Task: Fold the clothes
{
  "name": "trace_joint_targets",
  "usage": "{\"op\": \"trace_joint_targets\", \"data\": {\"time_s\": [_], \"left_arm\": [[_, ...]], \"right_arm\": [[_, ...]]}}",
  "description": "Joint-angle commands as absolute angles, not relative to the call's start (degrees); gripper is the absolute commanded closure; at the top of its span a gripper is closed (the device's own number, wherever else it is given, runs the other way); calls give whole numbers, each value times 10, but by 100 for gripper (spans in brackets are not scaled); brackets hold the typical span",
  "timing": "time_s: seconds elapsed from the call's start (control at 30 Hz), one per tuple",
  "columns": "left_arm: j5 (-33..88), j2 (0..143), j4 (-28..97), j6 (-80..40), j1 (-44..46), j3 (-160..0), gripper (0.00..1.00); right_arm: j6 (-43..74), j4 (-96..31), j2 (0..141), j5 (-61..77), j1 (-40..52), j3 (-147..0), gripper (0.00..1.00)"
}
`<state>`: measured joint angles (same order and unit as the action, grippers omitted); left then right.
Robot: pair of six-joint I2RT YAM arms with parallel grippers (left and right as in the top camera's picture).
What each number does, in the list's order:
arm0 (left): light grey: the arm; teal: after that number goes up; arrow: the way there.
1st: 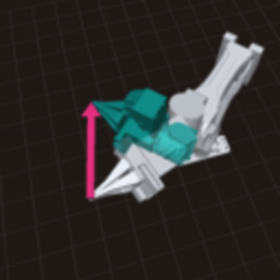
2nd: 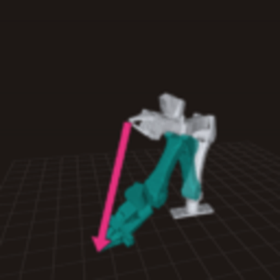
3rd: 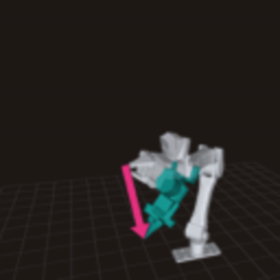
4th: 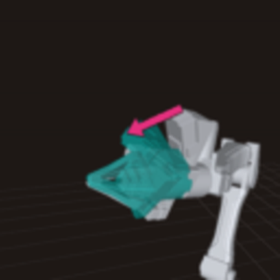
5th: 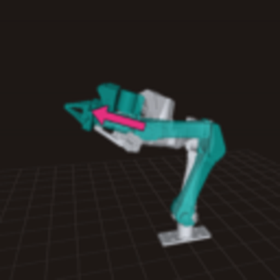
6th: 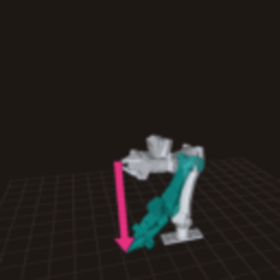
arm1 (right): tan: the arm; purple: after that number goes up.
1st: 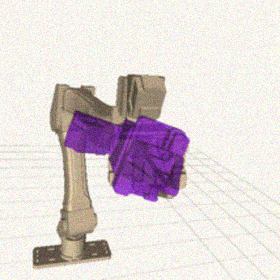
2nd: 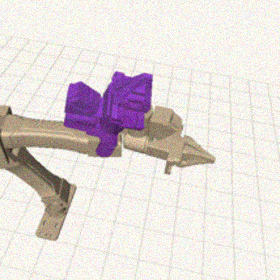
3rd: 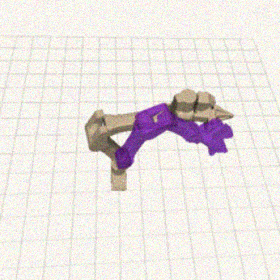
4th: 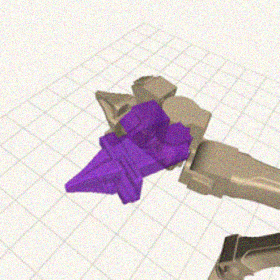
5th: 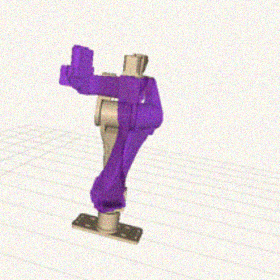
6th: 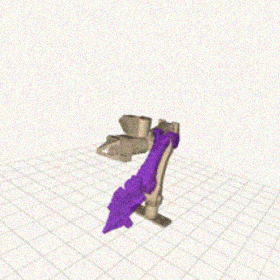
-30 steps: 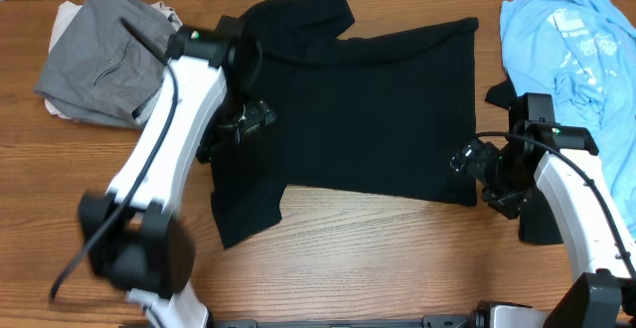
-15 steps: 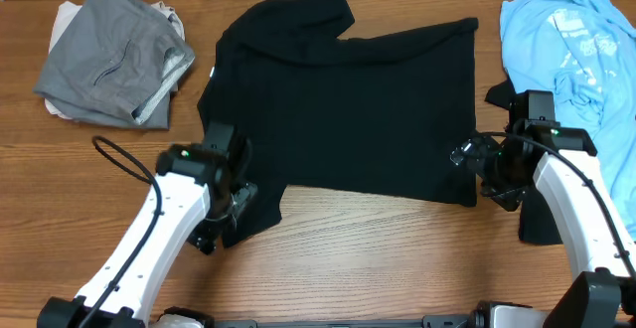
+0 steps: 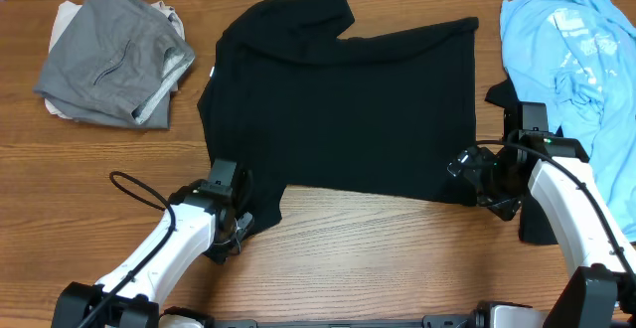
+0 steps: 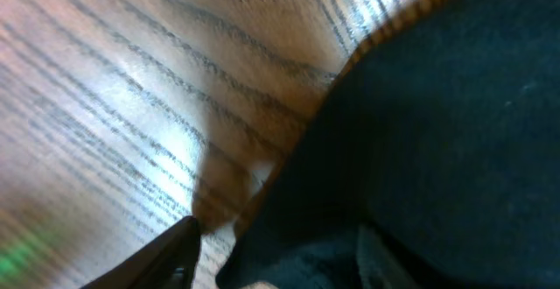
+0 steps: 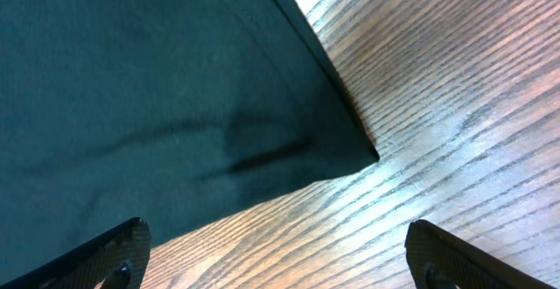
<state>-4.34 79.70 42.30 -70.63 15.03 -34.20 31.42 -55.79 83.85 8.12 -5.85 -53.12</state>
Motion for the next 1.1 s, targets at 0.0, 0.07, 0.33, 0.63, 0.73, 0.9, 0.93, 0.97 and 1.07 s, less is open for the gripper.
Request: {"op": "trace_joint_targets", "data": {"time_s": [0.0,0.07,0.33,0.63,0.73,0.9,0.93,0.97,1.07], "left_arm": [[-42,794,401,-702,150,-311,60],[-29,794,377,-694,150,-297,96],[-4,794,398,-512,135,-402,96],[-4,794,461,-436,131,-645,96],[-5,794,463,-432,131,-668,96],[-19,794,449,-432,131,-681,96],[-19,794,447,-432,130,-681,96],[-19,794,446,-432,130,-681,96],[-20,794,440,-432,130,-681,96]], "right_arm": [[311,-561,831,76,-57,-524,4],[311,-567,831,76,-57,-523,4],[316,-568,831,94,-57,-509,13],[333,-527,837,93,-57,-468,35],[334,-512,847,91,-57,-456,35],[361,-431,866,91,-57,-421,36],[361,-426,869,91,-57,-419,37],[363,-416,875,90,-57,-415,39],[363,-401,897,88,-57,-415,52]]}}
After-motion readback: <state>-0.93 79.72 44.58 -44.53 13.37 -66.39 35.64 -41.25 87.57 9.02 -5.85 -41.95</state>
